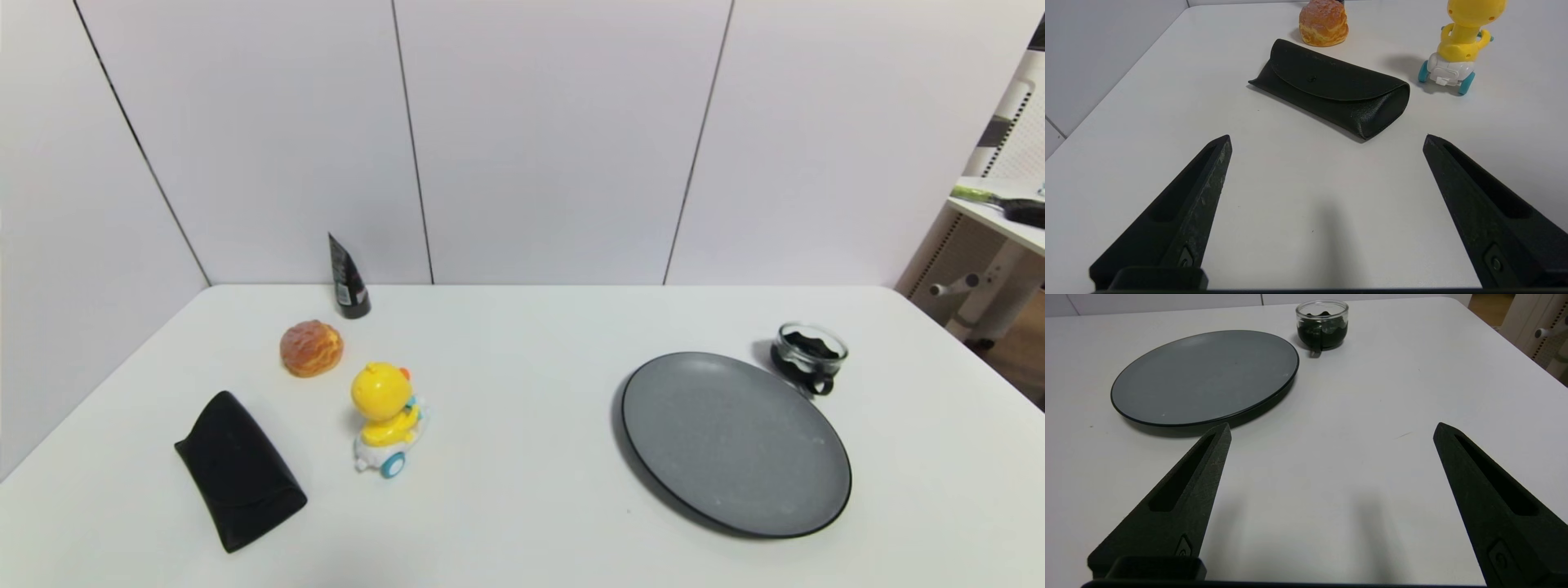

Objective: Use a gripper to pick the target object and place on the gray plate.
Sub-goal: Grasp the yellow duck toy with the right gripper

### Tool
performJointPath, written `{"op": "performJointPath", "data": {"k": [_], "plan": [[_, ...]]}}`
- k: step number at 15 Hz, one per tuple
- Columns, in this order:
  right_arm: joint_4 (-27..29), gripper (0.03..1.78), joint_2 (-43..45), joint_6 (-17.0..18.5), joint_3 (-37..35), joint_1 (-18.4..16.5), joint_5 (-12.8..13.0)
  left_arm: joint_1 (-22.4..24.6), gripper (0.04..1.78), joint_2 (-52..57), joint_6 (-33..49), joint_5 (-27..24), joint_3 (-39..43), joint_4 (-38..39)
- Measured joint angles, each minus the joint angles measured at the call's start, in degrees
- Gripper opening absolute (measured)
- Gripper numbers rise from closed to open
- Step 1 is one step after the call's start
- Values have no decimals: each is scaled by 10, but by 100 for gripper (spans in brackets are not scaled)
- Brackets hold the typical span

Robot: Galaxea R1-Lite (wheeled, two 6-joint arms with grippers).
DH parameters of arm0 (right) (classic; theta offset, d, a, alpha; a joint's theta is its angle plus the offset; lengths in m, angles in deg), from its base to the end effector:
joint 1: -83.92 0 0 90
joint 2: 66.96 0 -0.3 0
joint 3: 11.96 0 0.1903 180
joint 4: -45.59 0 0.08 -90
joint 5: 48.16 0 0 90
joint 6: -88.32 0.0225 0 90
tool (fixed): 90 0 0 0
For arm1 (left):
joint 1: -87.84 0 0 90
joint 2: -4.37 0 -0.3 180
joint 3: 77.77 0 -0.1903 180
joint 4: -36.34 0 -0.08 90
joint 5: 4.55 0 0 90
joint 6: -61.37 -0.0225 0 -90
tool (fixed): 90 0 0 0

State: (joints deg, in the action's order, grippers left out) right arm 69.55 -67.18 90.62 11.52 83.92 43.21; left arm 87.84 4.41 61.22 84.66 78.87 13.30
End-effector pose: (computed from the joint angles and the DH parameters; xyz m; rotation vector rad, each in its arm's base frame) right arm -0.0227 -0.0005 0.0751 0.0400 0.0117 -0.0242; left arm -0.0229 -0.0003 0.0760 0.0027 -0.0063 -0.0138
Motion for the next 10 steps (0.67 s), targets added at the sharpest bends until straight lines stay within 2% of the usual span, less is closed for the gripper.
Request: {"op": "performJointPath", "data": {"k": [2, 5, 8, 10], "plan": [[-6, 171, -19, -3, 10, 0, 0, 0, 169, 0, 0, 0, 0, 0], [-3, 171, -87, -2, 87, 3, 0, 0, 169, 0, 0, 0, 0, 0], [-7, 171, -203, -1, 231, 12, 5, 0, 169, 0, 0, 0, 0, 0], [-8, 171, -303, -4, 358, 14, 17, 0, 169, 0, 0, 0, 0, 0]]}}
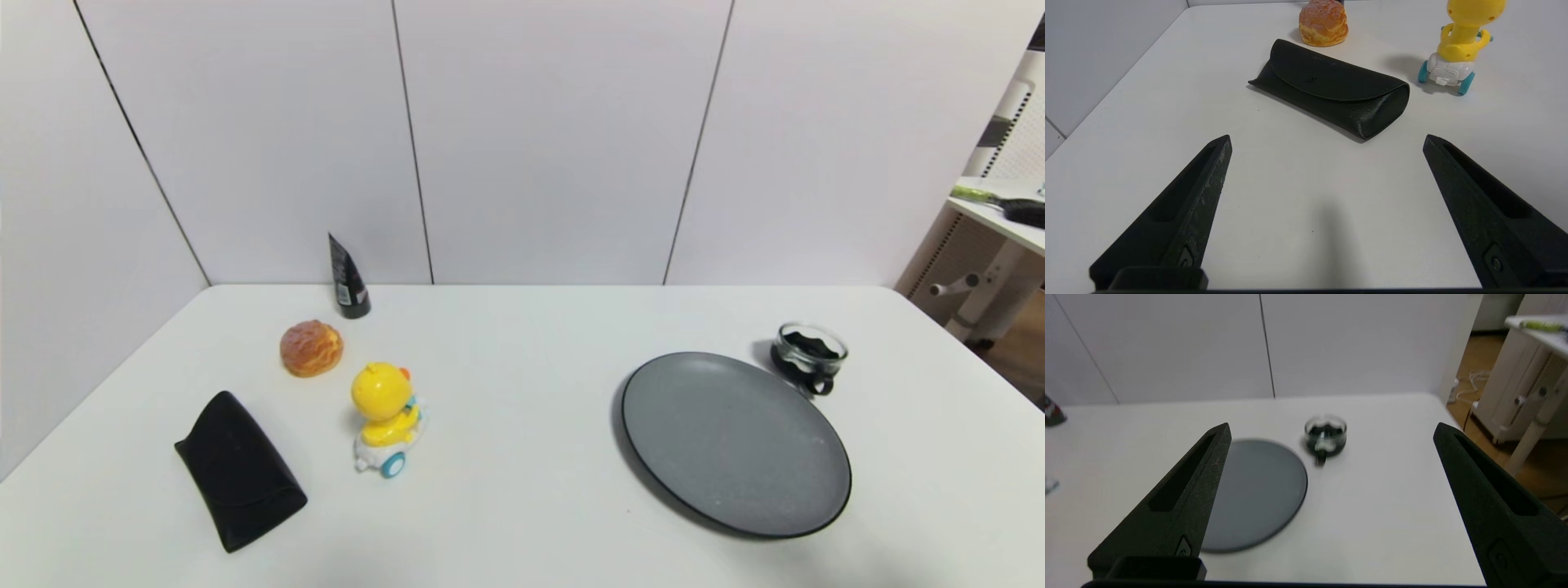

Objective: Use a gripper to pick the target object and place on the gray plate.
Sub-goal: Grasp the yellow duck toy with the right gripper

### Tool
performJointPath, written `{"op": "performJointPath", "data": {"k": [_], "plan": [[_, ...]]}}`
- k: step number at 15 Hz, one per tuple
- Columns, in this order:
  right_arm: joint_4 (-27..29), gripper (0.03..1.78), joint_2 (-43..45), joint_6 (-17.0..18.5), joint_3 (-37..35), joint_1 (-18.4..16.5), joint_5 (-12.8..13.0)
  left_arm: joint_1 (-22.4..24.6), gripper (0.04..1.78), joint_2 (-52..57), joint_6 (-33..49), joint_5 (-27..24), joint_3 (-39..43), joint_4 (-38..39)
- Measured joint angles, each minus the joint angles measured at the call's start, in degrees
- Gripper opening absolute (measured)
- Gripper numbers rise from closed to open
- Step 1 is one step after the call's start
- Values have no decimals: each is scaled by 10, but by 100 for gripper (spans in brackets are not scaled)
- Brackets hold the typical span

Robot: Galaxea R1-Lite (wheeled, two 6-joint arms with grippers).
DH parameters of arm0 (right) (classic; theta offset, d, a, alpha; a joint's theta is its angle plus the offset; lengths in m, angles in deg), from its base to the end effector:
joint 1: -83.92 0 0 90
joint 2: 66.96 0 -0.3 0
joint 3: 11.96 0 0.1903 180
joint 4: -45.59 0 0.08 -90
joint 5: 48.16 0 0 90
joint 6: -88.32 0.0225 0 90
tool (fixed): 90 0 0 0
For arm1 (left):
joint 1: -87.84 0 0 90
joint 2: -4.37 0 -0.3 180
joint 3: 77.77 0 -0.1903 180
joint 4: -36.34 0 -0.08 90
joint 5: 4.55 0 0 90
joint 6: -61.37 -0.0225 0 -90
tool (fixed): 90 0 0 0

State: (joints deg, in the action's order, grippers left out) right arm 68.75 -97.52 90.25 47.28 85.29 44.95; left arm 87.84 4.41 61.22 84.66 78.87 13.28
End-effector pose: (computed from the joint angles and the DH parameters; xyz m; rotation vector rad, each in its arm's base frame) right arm 0.0106 -0.0010 0.2537 0.0374 -0.0968 -0.0287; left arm -0.0229 -0.0003 0.0760 0.0027 -0.0060 -0.0138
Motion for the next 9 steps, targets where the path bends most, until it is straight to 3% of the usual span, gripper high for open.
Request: {"op": "performJointPath", "data": {"k": [4, 7, 9], "plan": [[3, 171, -191, -12, 215, 25, 11, 0, 169, 0, 0, 0, 0, 0], [5, 171, -311, -25, 309, 114, 7, 0, 169, 0, 0, 0, 0, 0], [7, 171, -374, -51, 340, 171, -18, 0, 169, 0, 0, 0, 0, 0]]}}
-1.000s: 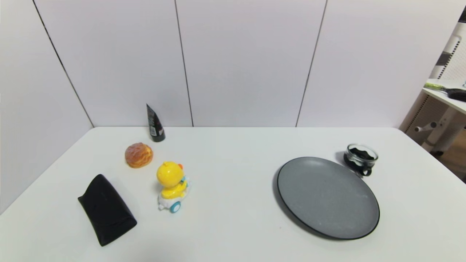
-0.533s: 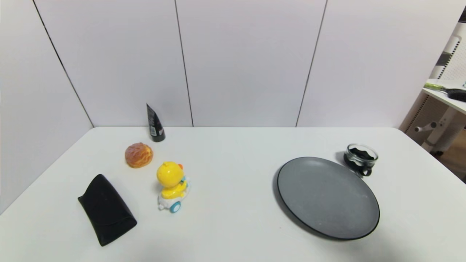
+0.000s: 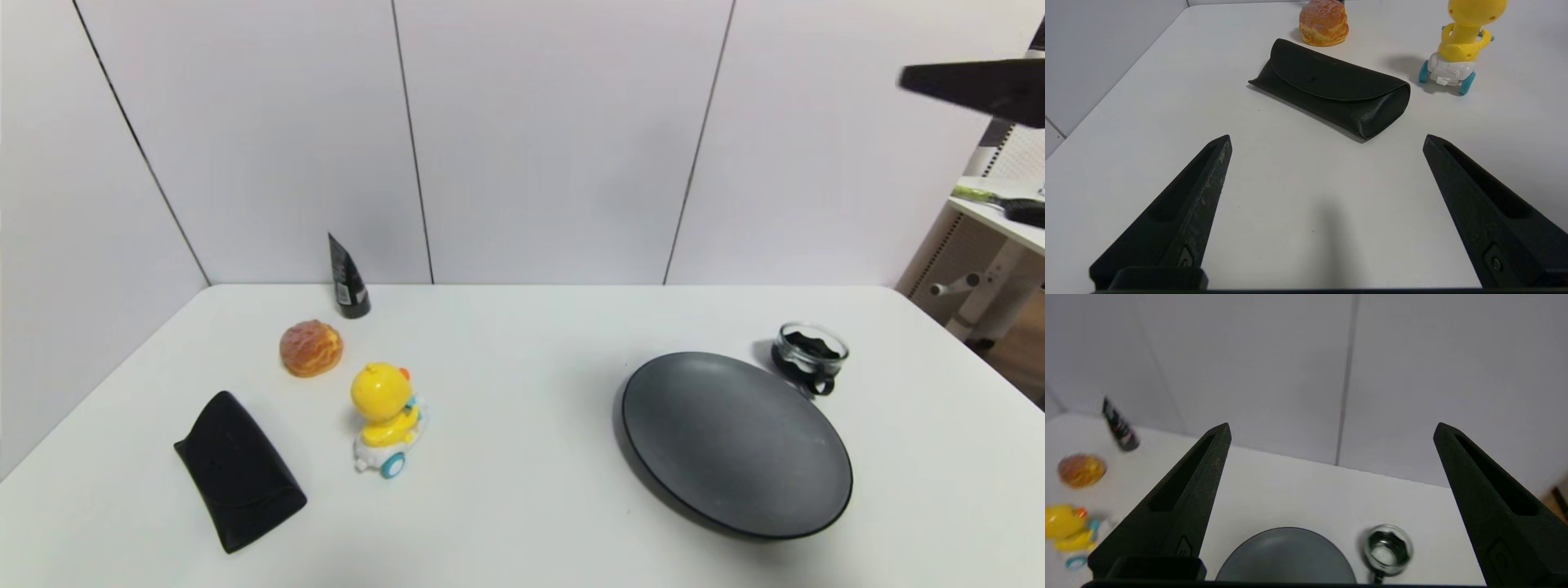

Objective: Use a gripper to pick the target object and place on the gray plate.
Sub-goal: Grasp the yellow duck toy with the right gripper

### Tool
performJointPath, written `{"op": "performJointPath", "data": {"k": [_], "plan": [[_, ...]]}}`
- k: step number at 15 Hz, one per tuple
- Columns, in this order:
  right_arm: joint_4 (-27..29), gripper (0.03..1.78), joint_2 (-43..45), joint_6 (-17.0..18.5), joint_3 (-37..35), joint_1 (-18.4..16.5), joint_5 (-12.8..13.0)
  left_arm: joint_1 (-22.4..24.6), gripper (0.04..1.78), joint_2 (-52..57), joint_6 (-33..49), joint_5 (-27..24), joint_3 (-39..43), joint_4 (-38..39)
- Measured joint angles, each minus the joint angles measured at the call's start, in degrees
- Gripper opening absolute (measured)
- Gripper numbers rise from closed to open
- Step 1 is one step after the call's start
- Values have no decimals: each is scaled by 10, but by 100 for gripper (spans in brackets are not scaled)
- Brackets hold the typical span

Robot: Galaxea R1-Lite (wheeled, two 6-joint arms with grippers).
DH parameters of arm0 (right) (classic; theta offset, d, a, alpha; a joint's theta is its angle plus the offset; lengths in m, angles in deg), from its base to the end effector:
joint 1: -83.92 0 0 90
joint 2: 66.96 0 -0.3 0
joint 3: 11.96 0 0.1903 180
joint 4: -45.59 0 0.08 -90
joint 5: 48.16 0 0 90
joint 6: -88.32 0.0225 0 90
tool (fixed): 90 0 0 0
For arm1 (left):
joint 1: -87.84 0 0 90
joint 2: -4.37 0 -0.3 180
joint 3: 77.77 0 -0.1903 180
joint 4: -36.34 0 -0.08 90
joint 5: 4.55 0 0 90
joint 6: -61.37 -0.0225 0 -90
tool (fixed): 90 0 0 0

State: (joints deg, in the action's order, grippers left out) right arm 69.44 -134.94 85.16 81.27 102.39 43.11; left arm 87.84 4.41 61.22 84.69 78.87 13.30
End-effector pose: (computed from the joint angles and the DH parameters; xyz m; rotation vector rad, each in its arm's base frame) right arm 0.1539 0.0509 0.3618 -0.0505 -0.0324 0.2994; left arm -0.0229 -0.0003 0.0760 0.0027 -0.0063 -0.0133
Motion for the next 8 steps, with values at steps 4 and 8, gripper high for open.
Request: {"op": "performJointPath", "data": {"k": [4, 8], "plan": [[-12, 171, -119, -33, 37, 144, -96, 0, 169, 0, 0, 0, 0, 0], [-40, 171, -239, -33, 66, 285, -109, 0, 169, 0, 0, 0, 0, 0]]}}
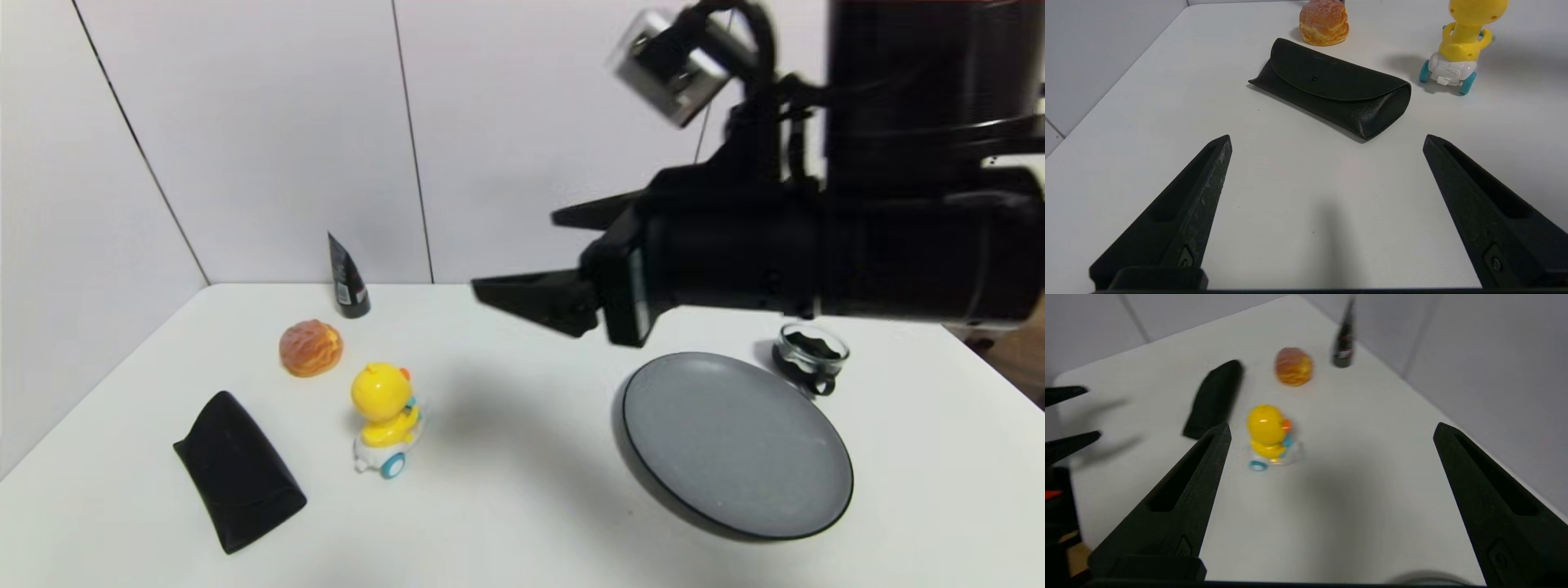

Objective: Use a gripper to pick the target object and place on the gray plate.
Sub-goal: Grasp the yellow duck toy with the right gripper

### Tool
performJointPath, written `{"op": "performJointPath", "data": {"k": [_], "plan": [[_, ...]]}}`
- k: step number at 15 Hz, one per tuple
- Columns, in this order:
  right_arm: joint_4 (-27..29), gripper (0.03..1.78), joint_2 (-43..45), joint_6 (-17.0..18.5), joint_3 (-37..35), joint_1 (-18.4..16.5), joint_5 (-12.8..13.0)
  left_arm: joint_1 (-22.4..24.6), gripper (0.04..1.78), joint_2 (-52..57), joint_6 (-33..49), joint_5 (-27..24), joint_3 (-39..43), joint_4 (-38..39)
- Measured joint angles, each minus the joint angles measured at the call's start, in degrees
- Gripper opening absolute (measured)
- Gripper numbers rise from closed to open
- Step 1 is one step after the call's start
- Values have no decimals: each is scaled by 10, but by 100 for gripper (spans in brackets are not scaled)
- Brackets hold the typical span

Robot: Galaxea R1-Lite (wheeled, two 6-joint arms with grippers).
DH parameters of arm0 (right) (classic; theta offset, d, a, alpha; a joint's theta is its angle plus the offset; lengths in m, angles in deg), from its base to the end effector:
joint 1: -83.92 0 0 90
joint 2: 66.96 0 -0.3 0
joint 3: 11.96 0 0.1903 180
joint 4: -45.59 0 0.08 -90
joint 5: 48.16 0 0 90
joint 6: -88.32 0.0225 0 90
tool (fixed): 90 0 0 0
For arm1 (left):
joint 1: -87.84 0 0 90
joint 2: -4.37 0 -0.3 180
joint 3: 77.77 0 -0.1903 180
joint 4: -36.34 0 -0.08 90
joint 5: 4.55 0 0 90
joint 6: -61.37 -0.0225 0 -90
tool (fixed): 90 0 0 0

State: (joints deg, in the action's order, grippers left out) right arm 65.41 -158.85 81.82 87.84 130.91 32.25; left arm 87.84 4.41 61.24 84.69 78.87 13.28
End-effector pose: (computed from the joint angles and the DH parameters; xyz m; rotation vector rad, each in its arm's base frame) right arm 0.2008 0.2207 0.3049 -0.1731 0.1492 0.9950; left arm -0.0229 -0.0003 0.0760 0.0023 -0.0059 -0.0133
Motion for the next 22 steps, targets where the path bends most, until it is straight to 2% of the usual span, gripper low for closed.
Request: {"op": "performJointPath", "data": {"k": [3, 6, 10, 15, 22], "plan": [[-63, 171, -77, -2, 6, 61, -2, 0, 169, 0, 0, 0, 0, 0], [-85, 171, -139, 5, 17, 83, 1, 0, 169, 0, 0, 0, 0, 0], [-158, 171, -197, 81, 21, 87, 1, 0, 169, 0, 0, 0, 0, 0], [-265, 171, -259, 92, 0, 78, 5, 0, 169, 0, 0, 0, 0, 0], [-340, 171, -313, 92, -29, 70, 5, 0, 169, 0, 0, 0, 0, 0]]}}
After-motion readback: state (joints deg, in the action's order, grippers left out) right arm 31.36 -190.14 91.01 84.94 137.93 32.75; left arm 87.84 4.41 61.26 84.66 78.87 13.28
